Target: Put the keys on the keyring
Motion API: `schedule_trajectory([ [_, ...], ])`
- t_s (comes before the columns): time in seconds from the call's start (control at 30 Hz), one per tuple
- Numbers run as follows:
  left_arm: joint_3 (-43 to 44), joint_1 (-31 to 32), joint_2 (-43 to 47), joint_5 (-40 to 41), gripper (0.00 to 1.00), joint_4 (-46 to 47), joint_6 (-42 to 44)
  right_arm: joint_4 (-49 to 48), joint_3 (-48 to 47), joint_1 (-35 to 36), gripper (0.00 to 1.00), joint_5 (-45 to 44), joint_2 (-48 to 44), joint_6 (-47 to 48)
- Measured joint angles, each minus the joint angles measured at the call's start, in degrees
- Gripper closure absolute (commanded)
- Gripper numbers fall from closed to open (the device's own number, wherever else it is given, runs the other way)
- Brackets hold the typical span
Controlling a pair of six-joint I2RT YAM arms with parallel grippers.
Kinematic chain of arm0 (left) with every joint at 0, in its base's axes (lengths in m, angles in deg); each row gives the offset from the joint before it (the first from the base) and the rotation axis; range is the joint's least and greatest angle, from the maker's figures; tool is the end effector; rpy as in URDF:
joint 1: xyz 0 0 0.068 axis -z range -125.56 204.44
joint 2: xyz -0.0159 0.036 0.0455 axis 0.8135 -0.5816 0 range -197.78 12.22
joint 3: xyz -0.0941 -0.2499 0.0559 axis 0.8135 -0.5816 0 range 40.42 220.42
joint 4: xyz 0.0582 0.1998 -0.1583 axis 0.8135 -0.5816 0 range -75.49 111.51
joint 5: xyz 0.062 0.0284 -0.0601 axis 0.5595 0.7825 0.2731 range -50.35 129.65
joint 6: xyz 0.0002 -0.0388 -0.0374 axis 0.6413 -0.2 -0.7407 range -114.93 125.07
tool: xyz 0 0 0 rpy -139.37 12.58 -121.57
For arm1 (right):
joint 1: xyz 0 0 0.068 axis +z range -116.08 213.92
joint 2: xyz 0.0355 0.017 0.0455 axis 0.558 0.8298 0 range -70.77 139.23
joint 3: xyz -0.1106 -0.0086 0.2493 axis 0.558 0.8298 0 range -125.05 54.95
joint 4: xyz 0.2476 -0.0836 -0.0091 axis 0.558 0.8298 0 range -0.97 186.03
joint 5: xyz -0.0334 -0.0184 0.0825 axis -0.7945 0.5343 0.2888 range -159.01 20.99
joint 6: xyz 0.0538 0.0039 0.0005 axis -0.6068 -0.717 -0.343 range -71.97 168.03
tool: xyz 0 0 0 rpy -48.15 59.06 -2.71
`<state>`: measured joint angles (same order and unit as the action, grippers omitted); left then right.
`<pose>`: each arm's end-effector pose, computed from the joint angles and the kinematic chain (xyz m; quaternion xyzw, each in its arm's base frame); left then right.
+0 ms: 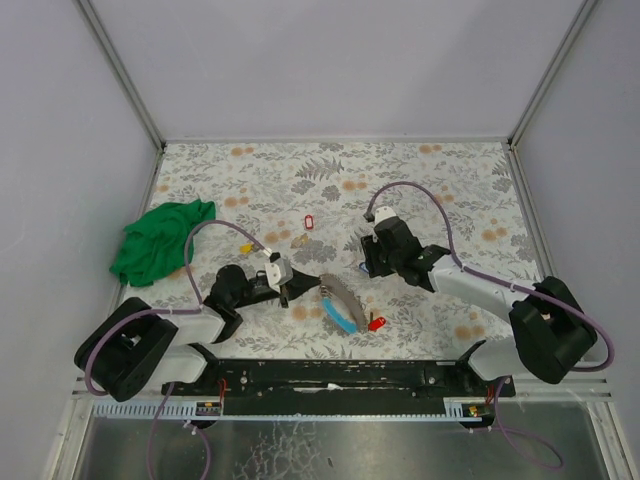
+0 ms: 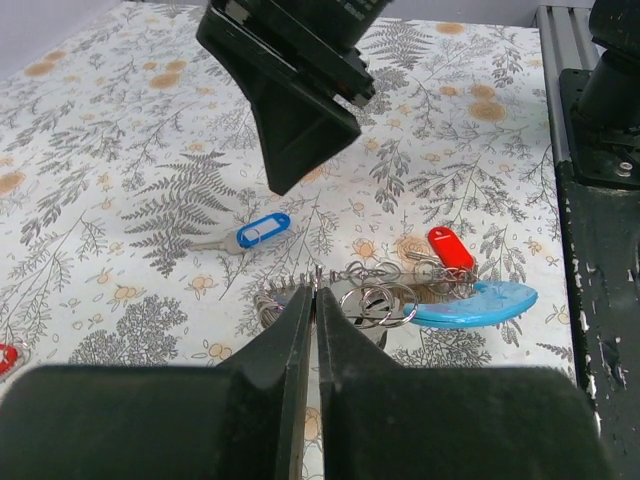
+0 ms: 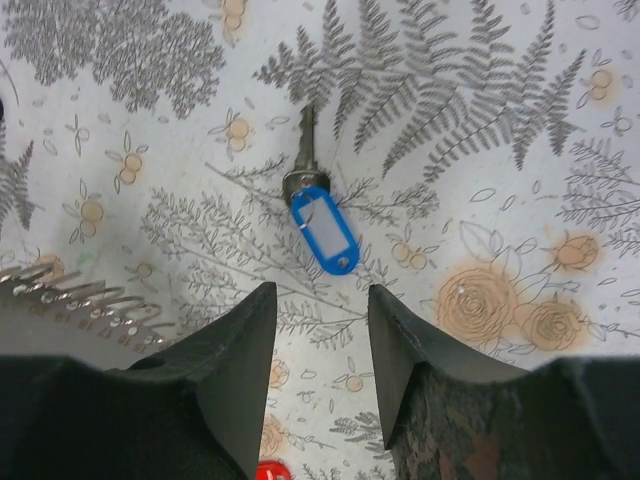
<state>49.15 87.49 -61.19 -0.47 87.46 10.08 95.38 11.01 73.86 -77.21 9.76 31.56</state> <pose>0.1592 -0.1310 0.1730 0.4460 0.5410 -0.3953 0.5934 0.2248 0.1816 0.2017 -0.1580 0.9012 0.1304 0.3820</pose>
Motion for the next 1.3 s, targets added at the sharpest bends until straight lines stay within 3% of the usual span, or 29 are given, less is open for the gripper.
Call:
schedule_trajectory([
  [0.37, -0.35, -0.09, 1.64, 0.20, 1.00, 4.07, 0.22, -3.87, -0.24, -4.87, 0.64, 5.64, 6.58, 1.38],
  [0.83, 5.29, -5.01, 2.54, -1.86, 1.00, 7.28, -2.47, -5.53, -3.74, -5.25, 0.66, 4.26, 10.34, 2.12],
  [1.3, 2.25, -4.46, 2.36, -6.88, 1.00, 7.89, -4.28, -4.83, -3.74, -5.49, 0.73, 4.24, 14.34, -0.09],
])
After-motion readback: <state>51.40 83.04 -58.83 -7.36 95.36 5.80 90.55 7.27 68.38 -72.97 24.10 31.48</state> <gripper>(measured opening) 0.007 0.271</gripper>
